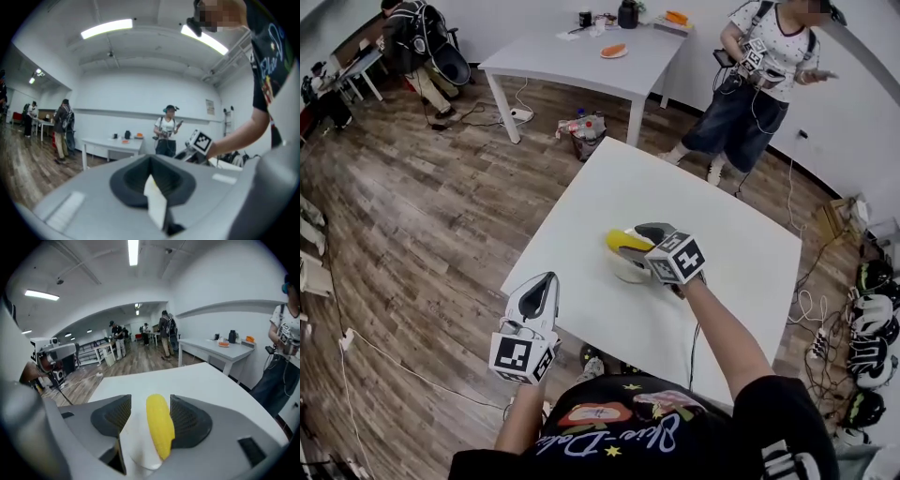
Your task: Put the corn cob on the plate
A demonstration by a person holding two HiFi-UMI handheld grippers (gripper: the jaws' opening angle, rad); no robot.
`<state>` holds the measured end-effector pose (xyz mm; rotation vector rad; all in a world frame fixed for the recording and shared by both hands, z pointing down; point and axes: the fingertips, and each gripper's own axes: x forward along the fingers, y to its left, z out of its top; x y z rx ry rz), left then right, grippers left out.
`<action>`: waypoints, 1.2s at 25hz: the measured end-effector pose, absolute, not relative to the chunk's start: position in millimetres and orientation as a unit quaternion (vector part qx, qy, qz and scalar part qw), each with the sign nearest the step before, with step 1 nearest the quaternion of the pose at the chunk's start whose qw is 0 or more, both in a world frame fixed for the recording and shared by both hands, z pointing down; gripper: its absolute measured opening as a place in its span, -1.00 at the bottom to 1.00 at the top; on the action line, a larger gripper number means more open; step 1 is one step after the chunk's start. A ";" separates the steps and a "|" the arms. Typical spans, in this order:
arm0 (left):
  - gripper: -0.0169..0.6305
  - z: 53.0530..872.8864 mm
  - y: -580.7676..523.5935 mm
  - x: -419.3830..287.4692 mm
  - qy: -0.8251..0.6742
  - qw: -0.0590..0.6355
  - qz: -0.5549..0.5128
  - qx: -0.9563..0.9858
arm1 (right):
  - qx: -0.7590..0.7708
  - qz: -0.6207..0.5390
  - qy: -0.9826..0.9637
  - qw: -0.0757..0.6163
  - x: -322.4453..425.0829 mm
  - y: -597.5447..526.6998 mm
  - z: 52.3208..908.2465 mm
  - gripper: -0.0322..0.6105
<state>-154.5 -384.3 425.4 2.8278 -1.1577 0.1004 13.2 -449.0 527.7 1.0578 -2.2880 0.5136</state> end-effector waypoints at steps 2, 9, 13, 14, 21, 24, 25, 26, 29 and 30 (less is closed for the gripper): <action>-0.99 421.1 -384.4 -144.3 -0.365 0.034 0.032 0.930 | 0.428 0.184 -0.860 0.211 22.2 -440.2 501.5 -0.08; -0.99 416.1 -377.4 -100.2 -0.306 0.016 0.033 0.951 | 0.529 0.155 -0.831 0.075 66.2 -370.6 442.5 -0.64; -0.99 412.6 -372.4 -75.8 -0.274 0.009 0.038 0.961 | 0.561 0.143 -0.814 0.037 82.8 -336.6 424.5 -0.82; -0.99 411.9 -371.0 -70.6 -0.267 0.011 0.036 0.963 | 0.567 0.143 -0.811 0.024 85.9 -329.2 420.6 -0.82; -0.99 405.1 -366.3 -47.0 -0.245 0.004 0.035 0.969 | 0.586 0.131 -0.800 0.004 101.7 -309.7 406.8 -0.85; -0.99 405.8 -364.9 -40.6 -0.237 0.007 0.035 0.971 | 0.590 0.125 -0.797 0.006 104.9 -309.5 404.4 -0.85; -0.99 406.5 -364.6 -38.3 -0.234 0.009 0.035 0.972 | 0.593 0.126 -0.795 0.004 106.4 -309.5 403.7 -0.85; -0.99 407.1 -364.1 -36.1 -0.231 0.011 0.036 0.972 | 0.595 0.127 -0.793 0.002 107.9 -309.2 402.9 -0.85; -0.99 406.5 -361.3 -30.2 -0.224 0.011 0.039 0.974 | 0.598 0.129 -0.791 -0.002 110.9 -306.6 399.6 -0.85; -0.99 405.6 -360.8 -28.3 -0.223 0.011 0.039 0.974 | 0.598 0.127 -0.791 -0.001 111.8 -306.1 398.3 -0.85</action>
